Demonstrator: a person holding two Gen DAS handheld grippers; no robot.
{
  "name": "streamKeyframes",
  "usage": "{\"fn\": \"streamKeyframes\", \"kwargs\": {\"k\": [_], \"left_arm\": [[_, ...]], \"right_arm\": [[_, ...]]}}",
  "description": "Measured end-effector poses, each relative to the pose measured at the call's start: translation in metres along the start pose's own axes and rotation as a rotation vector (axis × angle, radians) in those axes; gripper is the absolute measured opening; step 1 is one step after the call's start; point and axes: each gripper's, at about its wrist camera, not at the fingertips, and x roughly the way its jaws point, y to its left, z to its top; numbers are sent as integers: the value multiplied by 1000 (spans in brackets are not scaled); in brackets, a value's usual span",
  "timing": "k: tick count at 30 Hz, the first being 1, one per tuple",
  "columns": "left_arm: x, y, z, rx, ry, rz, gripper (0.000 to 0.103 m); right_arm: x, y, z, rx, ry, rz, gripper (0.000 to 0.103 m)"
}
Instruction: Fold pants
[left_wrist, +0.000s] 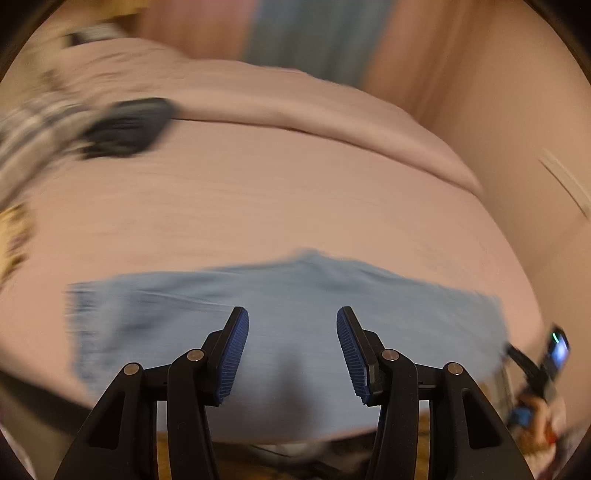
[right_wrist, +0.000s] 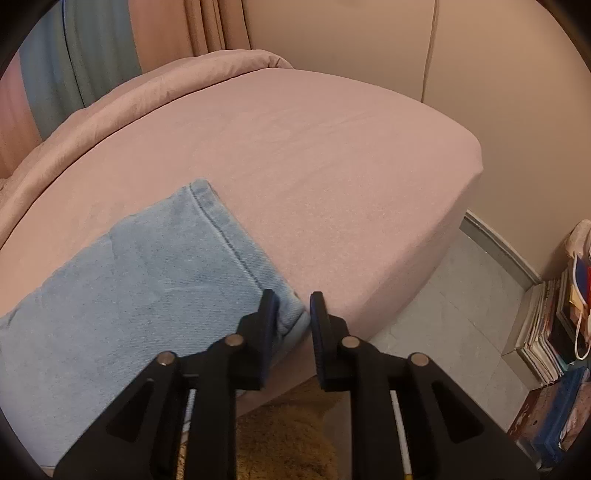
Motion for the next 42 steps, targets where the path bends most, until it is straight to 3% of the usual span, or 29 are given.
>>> {"fn": "streamKeyframes", "kwargs": {"k": [2, 6, 10, 11, 15, 21, 26, 28, 32, 36, 39, 42], "left_arm": [[20, -36, -3, 70, 41, -61, 50], [52, -92, -11, 166, 121, -148, 50], [75, -132, -20, 222, 171, -204, 50], [83, -139, -23, 231, 189, -212, 49], [110, -154, -34, 239, 264, -235, 35], [142, -174, -59, 289, 364, -205, 32], [139, -175, -65, 290, 360, -192, 32], [137, -172, -64, 284, 363, -198, 32], [137, -166, -63, 277, 366, -208, 32], [136, -161, -60, 259, 373, -217, 32], [136, -158, -57, 236, 378, -235, 32], [135, -157, -58, 238, 376, -247, 32]], "right_arm": [[-1, -4, 1, 11, 3, 6, 27], [-9, -18, 5, 57, 21, 58, 31], [-28, -33, 10, 73, -10, 71, 64], [-33, -36, 10, 75, -24, 67, 64], [-32, -45, 5, 117, -5, 155, 64], [-6, -40, -8, 186, 92, 283, 63], [6, -28, -12, 222, 126, 379, 48], [6, -24, -13, 218, 117, 353, 43], [-5, -23, -11, 231, 64, 336, 22], [-10, -17, -6, 221, 50, 393, 25], [4, -11, -9, 204, 131, 354, 25], [4, -11, -14, 231, 99, 359, 25]]}}
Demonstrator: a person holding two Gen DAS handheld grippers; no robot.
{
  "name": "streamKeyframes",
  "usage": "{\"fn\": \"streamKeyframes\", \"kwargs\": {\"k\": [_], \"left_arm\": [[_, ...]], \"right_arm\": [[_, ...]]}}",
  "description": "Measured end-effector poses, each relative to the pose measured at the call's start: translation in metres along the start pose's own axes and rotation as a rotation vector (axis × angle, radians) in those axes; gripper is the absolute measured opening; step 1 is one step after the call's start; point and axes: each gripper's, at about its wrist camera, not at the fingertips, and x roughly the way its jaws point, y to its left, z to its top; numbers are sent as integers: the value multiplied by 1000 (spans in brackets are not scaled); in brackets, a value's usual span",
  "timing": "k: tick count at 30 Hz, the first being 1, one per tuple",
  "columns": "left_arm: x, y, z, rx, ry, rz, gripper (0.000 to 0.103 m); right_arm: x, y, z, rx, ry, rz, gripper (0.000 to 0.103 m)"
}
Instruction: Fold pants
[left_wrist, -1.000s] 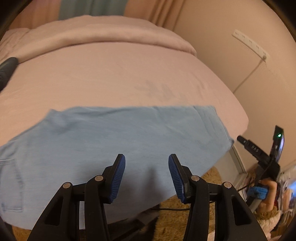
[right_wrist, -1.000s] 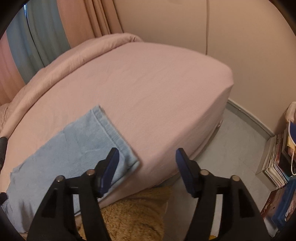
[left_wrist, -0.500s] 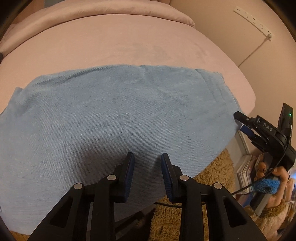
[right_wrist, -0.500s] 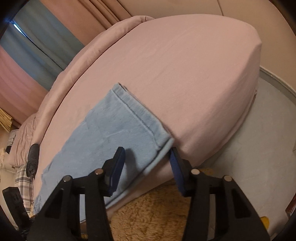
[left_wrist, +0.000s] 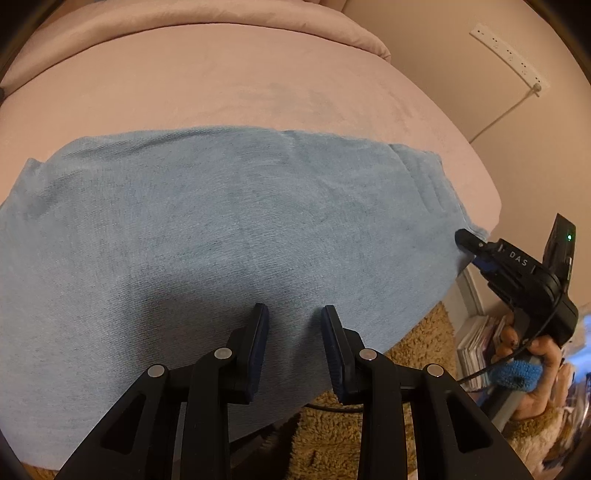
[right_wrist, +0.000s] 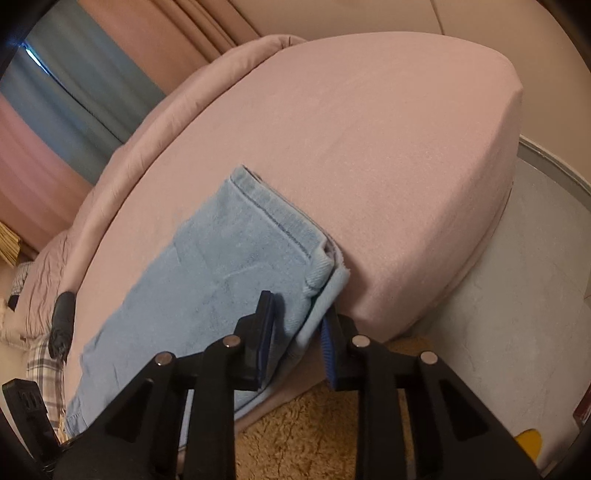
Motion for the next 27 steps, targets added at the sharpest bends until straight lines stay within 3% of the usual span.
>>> {"fn": "streamKeyframes", "kwargs": {"k": [2, 7, 13, 16, 18, 21, 27], "left_arm": [[0, 0, 0, 2, -1, 3, 32], [-2, 0, 3, 4, 9, -19, 32], [-26, 13, 23, -62, -17, -141, 32], [-42, 15, 38, -74, -45, -175, 33], [-53, 14, 47, -79, -82, -189, 47], [-61, 12, 58, -80, -128, -198, 56], [-30, 12, 75, -122, -38, -238, 56]], "right_arm": [[-3, 3, -1, -16, -23, 8, 12], [-19, 25, 4, -82, -105, 75, 11], [-47, 90, -2, -299, -171, 244, 11], [-46, 118, -19, -402, -121, 342, 11], [-37, 132, -32, -459, -88, 362, 11], [-23, 151, -53, -538, -40, 359, 11], [-4, 160, -71, -552, 45, 394, 11]]}}
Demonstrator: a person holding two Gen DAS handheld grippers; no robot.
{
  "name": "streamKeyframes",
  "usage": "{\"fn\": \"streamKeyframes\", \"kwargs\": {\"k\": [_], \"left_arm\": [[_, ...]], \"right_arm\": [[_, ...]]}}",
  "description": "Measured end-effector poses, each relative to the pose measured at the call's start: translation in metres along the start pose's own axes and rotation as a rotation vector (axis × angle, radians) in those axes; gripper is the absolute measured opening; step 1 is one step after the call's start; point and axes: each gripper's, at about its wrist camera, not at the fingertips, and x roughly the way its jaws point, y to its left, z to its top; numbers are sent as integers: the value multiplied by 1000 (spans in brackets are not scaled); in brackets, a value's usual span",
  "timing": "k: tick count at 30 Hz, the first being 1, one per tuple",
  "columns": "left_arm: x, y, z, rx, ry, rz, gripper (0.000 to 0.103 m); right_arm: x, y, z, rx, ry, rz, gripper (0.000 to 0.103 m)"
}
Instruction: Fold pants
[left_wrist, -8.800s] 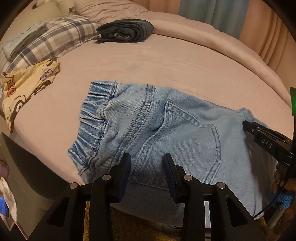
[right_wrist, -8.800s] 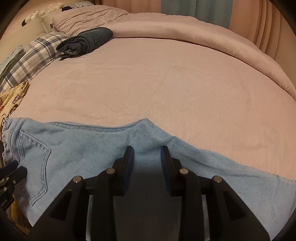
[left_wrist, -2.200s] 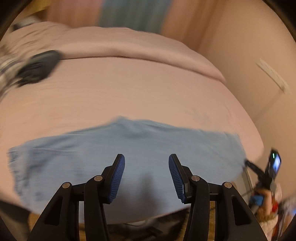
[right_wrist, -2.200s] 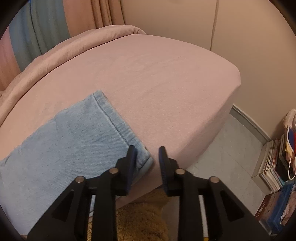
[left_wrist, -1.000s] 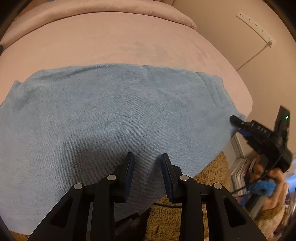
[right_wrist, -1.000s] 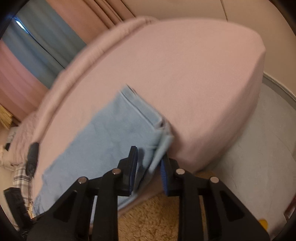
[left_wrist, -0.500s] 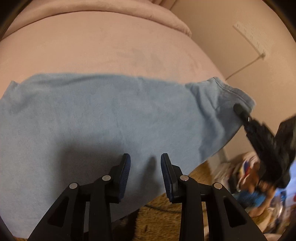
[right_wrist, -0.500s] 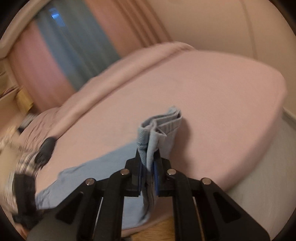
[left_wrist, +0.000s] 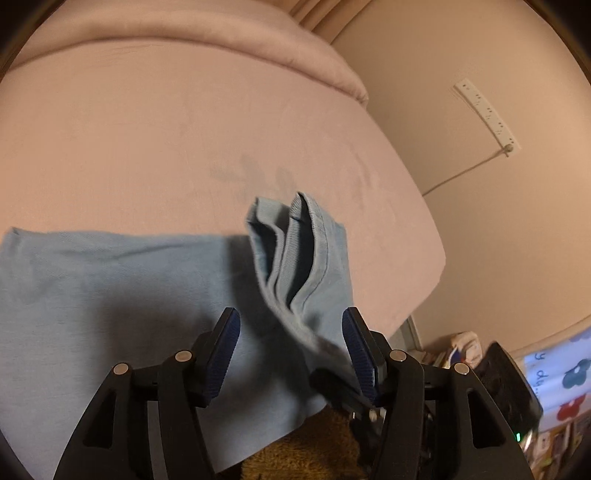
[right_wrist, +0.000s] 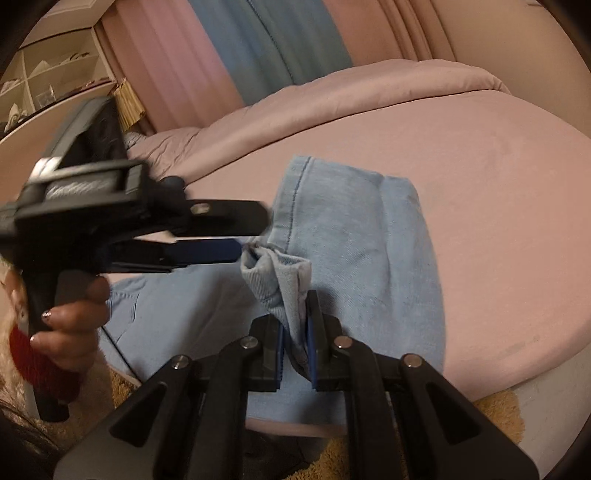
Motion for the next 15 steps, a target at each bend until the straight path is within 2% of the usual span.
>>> {"fn": "streamKeyframes", "kwargs": {"k": [2, 4, 5, 6, 9, 15], "left_arm": [[8, 0, 7, -23, 13, -10, 55], [13, -2, 10, -23, 10, 7, 29], [13, -4, 9, -7, 6, 41, 14], [12, -8, 9, 10, -4, 75, 11], [3, -13, 5, 36, -31, 77, 6], [-16, -23, 13, 73, -67, 99, 6]], "right_arm": [[-1, 0, -2, -9, 6, 12, 11], [-1, -1, -2, -5, 8, 18, 11], [-2, -4, -4, -3, 8, 16, 11], [-4, -6, -6, 0, 8, 13, 11], [-7, -5, -9, 18, 6, 17, 11], [-15, 2, 0, 42, -24, 64, 11]]}}
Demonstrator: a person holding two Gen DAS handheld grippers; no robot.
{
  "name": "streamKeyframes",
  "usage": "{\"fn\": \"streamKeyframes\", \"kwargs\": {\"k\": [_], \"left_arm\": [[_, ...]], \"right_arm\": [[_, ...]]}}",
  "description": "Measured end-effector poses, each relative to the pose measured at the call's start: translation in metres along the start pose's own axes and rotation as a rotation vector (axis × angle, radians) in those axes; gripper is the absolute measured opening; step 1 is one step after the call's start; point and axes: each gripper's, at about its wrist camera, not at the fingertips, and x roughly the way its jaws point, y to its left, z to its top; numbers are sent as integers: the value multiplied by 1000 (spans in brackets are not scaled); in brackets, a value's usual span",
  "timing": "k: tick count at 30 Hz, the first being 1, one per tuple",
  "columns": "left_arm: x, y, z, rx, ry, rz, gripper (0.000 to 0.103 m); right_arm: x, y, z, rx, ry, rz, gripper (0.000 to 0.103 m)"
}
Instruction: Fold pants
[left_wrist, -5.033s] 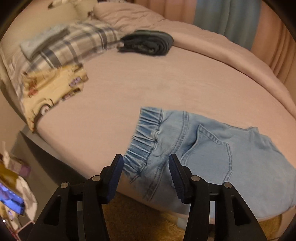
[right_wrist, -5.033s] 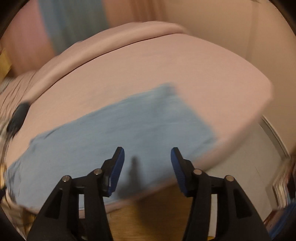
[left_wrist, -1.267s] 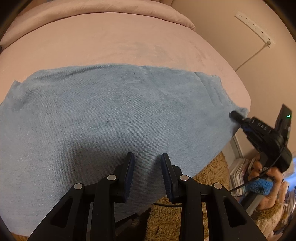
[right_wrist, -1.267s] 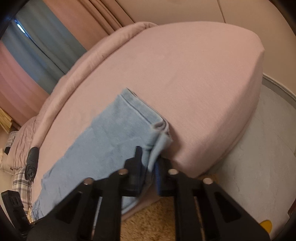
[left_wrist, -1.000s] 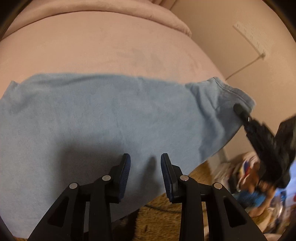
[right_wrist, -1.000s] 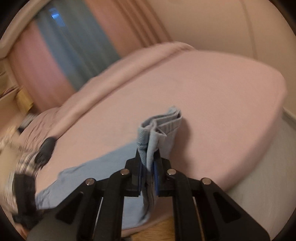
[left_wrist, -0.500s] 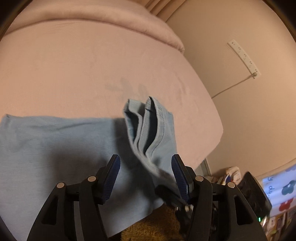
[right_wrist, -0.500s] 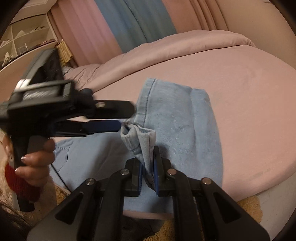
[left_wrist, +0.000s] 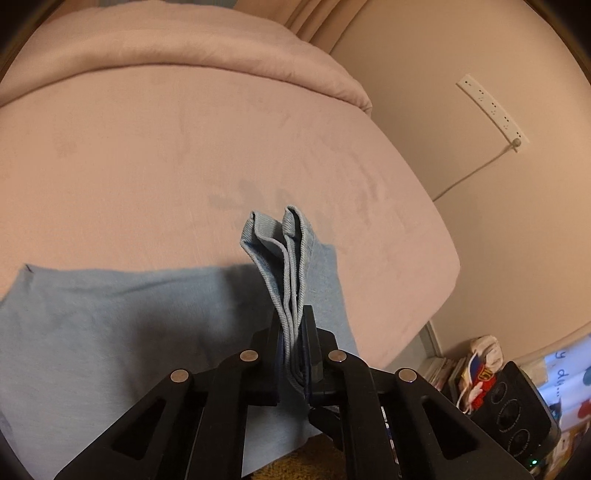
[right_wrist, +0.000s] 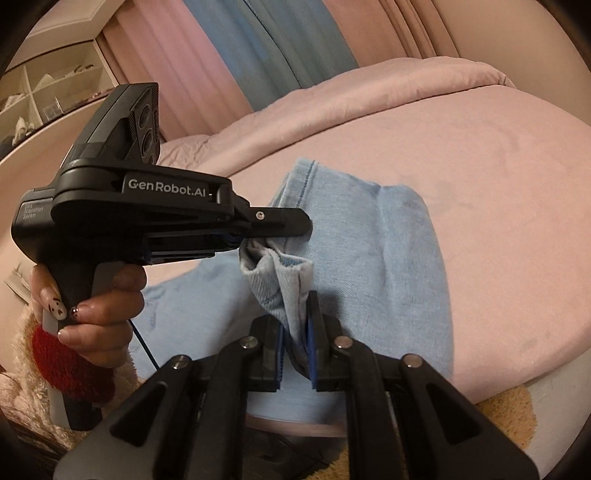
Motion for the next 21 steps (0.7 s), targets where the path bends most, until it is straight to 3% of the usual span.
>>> {"fn": "streamKeyframes", "kwargs": {"k": [7, 14, 21], "left_arm": [[-16, 4, 1, 34, -27, 42, 6], [-37, 25, -10, 38, -49, 110, 6], [-49, 64, -25, -37, -50, 164, 6]], "right_arm": [[-2, 17, 6, -5, 4, 16, 11], [10, 41, 4, -27, 43, 86, 11], [38, 73, -3, -73, 111, 135, 11]]}}
